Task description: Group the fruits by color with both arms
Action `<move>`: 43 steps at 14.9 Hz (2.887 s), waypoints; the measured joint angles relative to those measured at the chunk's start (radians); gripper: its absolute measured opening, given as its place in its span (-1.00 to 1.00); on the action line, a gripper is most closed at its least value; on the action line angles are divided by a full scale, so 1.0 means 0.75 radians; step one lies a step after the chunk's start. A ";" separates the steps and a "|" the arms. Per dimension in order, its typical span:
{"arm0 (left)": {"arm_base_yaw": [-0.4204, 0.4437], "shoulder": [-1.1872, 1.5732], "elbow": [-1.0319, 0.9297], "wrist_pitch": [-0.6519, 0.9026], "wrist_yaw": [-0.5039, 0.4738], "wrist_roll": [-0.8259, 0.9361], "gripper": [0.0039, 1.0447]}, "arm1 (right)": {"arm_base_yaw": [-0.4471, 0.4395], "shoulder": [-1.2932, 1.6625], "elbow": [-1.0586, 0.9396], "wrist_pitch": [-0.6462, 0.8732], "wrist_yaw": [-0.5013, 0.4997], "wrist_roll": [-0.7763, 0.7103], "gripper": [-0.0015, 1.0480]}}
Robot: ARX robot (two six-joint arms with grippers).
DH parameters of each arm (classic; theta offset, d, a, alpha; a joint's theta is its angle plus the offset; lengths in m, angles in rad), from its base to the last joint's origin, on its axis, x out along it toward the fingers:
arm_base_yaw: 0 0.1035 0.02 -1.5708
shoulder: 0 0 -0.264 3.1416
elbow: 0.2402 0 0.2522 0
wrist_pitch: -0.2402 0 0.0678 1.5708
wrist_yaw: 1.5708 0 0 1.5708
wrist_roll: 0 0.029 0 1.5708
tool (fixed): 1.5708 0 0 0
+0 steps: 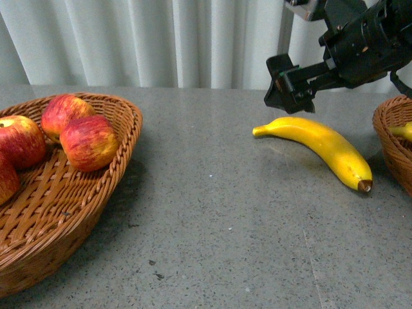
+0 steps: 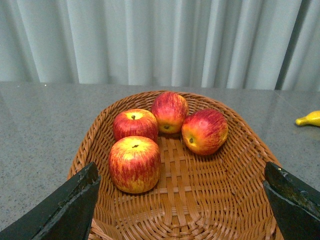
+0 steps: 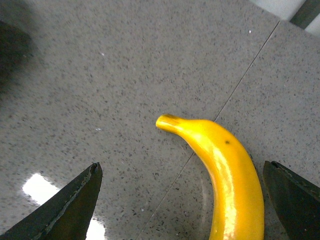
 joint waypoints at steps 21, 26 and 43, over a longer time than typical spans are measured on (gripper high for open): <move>0.000 0.000 0.000 0.000 0.000 0.000 0.88 | 0.071 0.374 0.315 -0.145 0.268 -0.298 0.87; 0.000 0.000 0.000 0.001 0.000 -0.001 0.88 | 0.137 0.396 0.319 -0.123 0.282 -0.301 0.45; 0.000 0.000 0.000 0.000 0.000 -0.001 0.88 | -0.019 0.114 0.299 -0.229 0.074 -0.334 -0.02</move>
